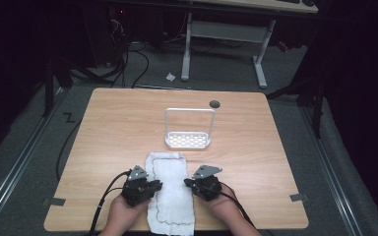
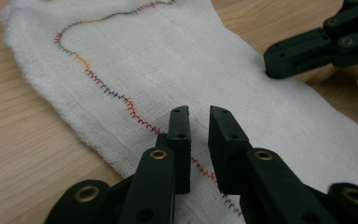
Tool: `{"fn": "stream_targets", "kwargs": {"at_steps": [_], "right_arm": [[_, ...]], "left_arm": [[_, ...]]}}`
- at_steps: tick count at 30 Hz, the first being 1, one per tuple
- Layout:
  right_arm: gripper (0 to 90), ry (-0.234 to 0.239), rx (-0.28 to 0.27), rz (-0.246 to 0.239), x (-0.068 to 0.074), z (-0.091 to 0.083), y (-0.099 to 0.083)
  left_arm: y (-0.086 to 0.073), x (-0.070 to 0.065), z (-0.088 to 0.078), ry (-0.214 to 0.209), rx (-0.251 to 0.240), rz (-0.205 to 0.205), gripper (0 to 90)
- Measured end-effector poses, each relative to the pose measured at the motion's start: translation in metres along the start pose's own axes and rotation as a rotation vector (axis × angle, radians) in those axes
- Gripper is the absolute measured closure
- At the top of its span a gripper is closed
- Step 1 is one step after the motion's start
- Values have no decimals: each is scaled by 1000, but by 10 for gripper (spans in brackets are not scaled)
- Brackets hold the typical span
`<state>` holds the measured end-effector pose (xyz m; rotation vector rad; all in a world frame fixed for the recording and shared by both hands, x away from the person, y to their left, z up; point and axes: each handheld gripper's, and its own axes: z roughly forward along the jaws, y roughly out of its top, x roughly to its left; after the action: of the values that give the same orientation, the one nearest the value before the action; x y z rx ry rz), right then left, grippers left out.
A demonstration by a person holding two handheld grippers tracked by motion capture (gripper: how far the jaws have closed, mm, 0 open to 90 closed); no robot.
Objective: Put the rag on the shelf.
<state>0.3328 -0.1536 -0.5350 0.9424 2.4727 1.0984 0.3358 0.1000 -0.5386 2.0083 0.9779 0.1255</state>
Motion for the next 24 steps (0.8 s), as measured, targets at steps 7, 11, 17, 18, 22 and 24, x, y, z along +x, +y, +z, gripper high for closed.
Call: {"fn": "stream_targets", "kwargs": {"at_steps": [7,11,17,18,22,24], "right_arm": [[900,-12,14,29,-2,-34,-29],[899,-9,6,62,-5,-47,-42],[892,2,14,56,-8,-47,-41],[890,5,9,56,-8,-47,-42],[889,20,13,54,-10,-46,-41],[890,23,12,54,-12,-46,-40]], "left_arm": [[8,-24,21,-77,23,78,793],[7,-34,23,-120,41,96,784],[12,-26,9,-55,-37,86,670],[16,-20,6,-37,-60,68,641],[28,-2,9,38,-97,62,536],[33,6,18,65,-89,41,507]]}}
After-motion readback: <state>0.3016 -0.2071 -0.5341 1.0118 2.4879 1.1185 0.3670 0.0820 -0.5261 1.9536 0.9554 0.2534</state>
